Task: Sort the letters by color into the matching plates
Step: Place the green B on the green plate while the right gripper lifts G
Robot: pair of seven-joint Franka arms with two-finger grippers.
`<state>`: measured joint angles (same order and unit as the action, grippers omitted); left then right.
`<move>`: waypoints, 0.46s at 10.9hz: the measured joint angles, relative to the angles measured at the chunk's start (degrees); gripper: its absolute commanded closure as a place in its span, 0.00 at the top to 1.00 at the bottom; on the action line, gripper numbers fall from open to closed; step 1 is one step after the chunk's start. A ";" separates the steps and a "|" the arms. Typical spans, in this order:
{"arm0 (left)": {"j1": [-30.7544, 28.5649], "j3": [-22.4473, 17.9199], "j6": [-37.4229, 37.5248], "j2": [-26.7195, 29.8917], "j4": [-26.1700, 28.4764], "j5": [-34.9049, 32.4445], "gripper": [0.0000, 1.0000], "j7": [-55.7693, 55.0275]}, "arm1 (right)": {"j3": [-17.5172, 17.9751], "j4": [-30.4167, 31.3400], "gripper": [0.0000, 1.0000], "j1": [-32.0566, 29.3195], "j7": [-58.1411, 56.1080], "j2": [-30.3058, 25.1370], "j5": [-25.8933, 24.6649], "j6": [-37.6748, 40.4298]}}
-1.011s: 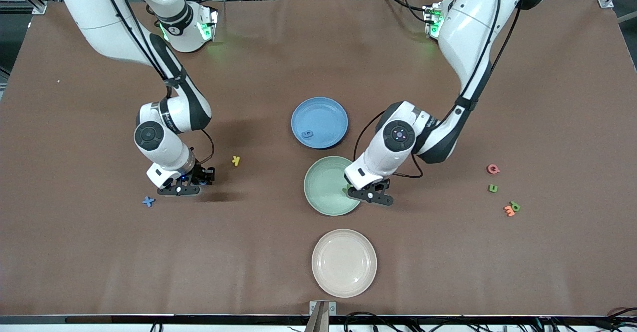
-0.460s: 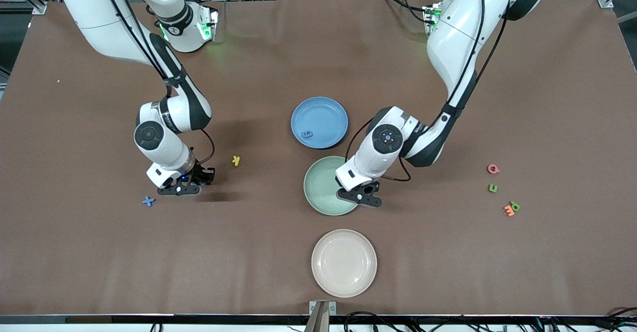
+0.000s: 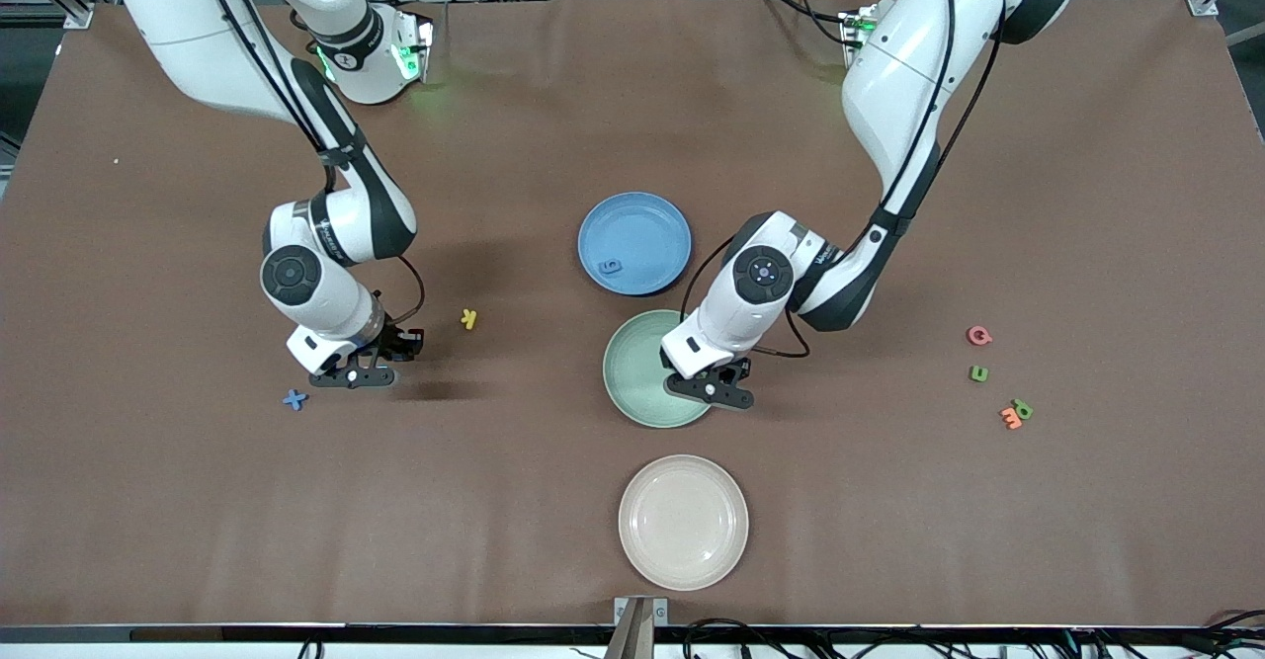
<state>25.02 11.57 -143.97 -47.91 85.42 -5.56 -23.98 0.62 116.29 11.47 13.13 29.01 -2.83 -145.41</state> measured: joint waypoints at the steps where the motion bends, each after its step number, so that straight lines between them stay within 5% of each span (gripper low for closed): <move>1: -0.03 -0.16 -0.03 0.00 -0.20 0.00 1.00 -0.07 | 0.18 -0.51 0.24 0.01 0.00 -1.03 0.05 1.90; 5: -3.53 -1.43 2.60 2.10 -1.10 0.00 1.00 -0.06 | 4.08 -0.66 0.24 1.68 7.11 -3.38 0.33 3.17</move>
<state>21.49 10.14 -141.37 -45.80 84.32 -5.56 -24.04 4.70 115.64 13.15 20.24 25.63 -2.50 -142.24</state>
